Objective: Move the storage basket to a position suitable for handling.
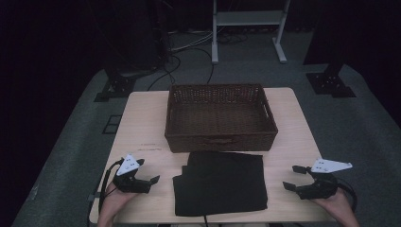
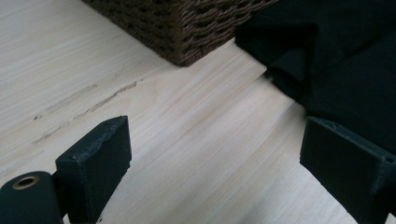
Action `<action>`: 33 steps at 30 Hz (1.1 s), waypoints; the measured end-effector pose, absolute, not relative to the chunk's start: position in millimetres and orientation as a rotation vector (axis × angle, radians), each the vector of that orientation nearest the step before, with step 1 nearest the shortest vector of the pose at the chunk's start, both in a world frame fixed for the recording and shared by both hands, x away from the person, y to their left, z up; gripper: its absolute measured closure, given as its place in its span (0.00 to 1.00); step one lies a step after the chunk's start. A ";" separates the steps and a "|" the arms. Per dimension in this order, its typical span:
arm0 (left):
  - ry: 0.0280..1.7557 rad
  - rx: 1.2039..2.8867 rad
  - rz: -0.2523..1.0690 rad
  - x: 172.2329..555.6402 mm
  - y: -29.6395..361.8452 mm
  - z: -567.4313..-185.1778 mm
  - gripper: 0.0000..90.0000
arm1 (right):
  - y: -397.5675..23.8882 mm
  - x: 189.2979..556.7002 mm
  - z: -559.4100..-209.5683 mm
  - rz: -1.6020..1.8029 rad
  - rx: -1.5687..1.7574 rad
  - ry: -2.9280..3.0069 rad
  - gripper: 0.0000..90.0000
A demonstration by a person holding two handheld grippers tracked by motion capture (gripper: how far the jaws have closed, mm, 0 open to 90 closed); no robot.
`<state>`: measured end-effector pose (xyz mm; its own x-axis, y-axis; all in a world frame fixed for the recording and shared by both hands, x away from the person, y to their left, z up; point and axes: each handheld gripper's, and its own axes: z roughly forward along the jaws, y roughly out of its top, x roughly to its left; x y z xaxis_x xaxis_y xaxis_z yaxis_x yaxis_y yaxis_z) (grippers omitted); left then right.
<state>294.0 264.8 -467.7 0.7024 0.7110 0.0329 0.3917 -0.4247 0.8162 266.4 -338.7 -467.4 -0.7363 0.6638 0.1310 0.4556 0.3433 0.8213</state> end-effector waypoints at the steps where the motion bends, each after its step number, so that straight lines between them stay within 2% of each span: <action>1: 0.838 2.064 0.476 294.6 264.1 -466.4 0.09 | -338.5 266.0 -464.3 1.348 1.000 2.380 0.20; 14: 0.747 2.134 0.474 296.9 250.6 -446.0 0.09 | -329.2 268.4 -443.0 1.267 0.921 2.432 0.19; 23: 0.659 2.177 0.468 294.0 233.1 -428.1 0.09 | -309.0 271.8 -415.1 1.265 0.828 2.482 0.18; 33: 0.599 2.228 0.447 296.4 216.4 -415.9 0.06 | -293.1 275.7 -404.8 1.232 0.747 2.547 0.18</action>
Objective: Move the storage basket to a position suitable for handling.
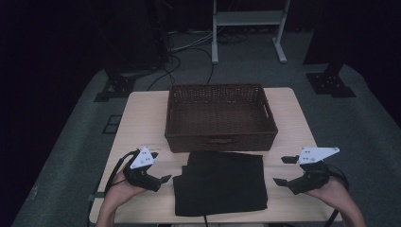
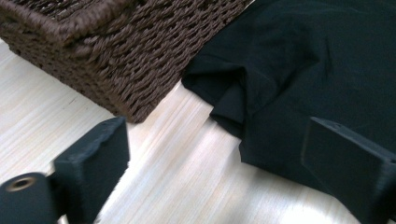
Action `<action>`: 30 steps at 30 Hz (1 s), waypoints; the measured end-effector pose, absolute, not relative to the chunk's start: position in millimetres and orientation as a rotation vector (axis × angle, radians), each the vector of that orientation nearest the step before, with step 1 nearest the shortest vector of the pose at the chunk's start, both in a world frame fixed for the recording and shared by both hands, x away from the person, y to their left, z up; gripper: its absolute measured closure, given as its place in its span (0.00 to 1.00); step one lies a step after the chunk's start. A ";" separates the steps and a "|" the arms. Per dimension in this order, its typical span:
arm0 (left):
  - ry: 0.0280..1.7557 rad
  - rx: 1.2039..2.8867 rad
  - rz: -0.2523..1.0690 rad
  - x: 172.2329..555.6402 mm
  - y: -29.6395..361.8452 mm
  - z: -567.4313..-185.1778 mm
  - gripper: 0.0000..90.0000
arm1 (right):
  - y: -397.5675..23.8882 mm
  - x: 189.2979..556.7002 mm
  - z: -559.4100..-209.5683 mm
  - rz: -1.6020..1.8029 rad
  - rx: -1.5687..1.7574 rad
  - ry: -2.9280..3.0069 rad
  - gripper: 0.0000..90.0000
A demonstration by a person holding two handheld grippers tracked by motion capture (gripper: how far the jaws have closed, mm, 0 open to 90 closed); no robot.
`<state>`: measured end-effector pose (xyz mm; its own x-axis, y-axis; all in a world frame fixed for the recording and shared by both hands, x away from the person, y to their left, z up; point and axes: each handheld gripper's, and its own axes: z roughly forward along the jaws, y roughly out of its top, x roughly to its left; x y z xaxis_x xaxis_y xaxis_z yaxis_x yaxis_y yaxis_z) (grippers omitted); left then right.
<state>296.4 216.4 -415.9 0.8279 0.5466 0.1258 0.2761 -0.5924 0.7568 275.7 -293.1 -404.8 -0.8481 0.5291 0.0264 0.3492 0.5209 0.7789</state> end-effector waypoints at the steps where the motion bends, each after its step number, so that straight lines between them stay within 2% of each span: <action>1: 0.589 2.237 0.444 296.8 214.6 -414.7 0.06 | -291.9 275.9 -404.4 1.231 0.741 2.551 0.18; 12: 0.514 2.267 0.418 298.2 195.6 -403.9 0.03 | -272.5 279.7 -400.2 1.202 0.652 2.614 0.18; 30: 0.359 2.358 0.337 302.7 146.9 -397.5 0.03 | -219.8 294.4 -392.1 1.056 0.424 2.771 0.19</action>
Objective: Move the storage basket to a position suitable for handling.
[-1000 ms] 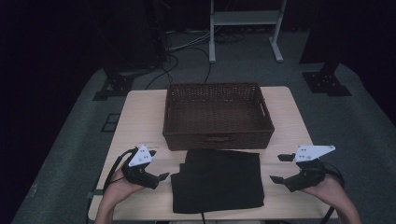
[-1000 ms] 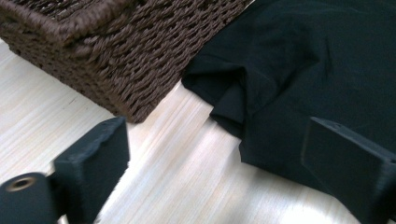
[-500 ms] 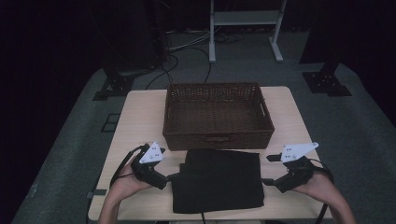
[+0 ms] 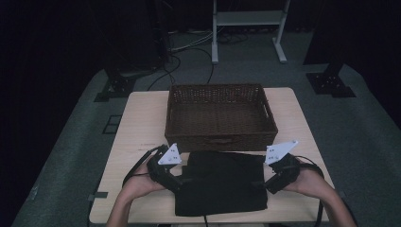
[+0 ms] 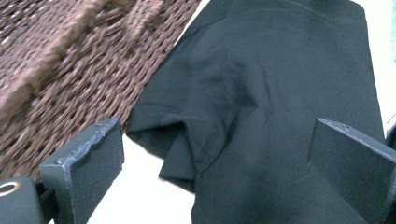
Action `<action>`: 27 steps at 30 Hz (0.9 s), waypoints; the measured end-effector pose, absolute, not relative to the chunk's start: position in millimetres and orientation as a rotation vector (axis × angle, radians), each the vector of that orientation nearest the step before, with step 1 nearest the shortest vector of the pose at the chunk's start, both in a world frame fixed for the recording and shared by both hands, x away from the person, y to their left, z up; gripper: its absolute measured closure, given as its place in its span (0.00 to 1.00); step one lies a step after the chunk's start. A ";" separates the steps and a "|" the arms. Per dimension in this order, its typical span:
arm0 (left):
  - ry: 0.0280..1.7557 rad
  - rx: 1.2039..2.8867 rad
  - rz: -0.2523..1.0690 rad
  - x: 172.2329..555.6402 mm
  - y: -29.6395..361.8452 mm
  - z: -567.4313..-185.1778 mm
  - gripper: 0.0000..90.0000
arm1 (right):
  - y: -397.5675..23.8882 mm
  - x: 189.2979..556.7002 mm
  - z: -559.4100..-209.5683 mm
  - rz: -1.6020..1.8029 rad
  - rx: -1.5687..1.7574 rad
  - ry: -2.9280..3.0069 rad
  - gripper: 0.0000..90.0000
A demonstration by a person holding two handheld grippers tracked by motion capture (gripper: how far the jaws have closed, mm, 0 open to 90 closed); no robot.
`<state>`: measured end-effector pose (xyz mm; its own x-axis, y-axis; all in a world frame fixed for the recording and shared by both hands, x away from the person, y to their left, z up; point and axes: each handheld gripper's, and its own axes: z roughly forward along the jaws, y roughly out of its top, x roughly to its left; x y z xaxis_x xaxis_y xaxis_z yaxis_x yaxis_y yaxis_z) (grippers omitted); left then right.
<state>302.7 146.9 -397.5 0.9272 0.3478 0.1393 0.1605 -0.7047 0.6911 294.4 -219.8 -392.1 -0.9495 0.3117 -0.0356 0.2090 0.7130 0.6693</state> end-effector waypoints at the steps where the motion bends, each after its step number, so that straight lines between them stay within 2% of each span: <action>1: 0.359 2.358 0.337 302.7 146.9 -397.5 0.03 | -219.8 294.4 -392.1 1.056 0.424 2.771 0.19; 27: 0.296 2.433 0.253 315.0 108.6 -416.4 0.06 | -197.9 318.8 -419.3 0.922 0.404 2.867 0.19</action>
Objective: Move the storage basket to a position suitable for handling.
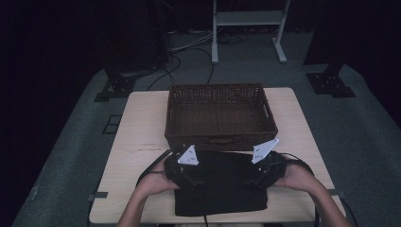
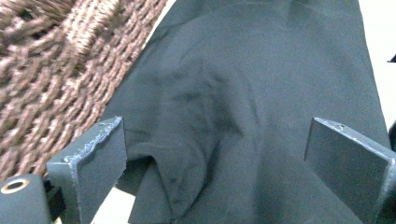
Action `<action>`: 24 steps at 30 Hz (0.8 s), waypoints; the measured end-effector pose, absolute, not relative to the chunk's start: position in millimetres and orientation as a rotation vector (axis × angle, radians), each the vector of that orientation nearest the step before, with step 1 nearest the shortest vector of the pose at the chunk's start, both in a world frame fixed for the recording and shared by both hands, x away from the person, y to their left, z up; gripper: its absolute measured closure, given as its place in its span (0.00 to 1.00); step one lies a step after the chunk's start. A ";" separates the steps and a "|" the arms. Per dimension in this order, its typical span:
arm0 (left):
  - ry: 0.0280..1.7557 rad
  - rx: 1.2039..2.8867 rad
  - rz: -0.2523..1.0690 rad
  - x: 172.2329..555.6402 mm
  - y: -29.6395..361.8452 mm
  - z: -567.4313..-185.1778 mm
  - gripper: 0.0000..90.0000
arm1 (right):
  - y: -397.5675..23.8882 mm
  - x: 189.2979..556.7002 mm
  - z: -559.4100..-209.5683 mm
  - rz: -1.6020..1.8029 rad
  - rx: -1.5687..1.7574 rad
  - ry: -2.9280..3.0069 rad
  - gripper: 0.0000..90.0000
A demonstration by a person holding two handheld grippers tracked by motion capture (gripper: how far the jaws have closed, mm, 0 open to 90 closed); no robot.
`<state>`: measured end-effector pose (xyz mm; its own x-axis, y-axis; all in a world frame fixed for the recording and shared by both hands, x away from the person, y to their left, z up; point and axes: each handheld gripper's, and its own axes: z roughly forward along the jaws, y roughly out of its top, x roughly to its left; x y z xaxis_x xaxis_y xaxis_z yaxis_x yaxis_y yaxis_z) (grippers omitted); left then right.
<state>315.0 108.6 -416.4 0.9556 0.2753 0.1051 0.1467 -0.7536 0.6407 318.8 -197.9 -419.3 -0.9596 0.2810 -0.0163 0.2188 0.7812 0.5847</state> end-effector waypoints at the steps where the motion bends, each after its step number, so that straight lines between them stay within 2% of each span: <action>1: 0.293 2.445 0.245 316.4 105.0 -420.3 0.06 | -196.3 319.9 -422.0 0.915 0.397 2.875 0.19; 8: 0.290 2.478 0.189 321.2 93.5 -434.8 0.06 | -189.3 323.7 -434.5 0.888 0.404 2.907 0.19; 14: 0.283 2.520 0.169 323.7 84.7 -448.4 0.09 | -182.5 325.8 -445.2 0.850 0.389 2.927 0.20; 16: 0.284 2.519 0.164 324.2 84.3 -449.5 0.12 | -181.5 327.0 -447.3 0.845 0.391 2.938 0.20; 24: 0.317 2.527 0.088 330.1 82.7 -459.8 0.15 | -176.0 331.2 -461.9 0.803 0.386 2.974 0.20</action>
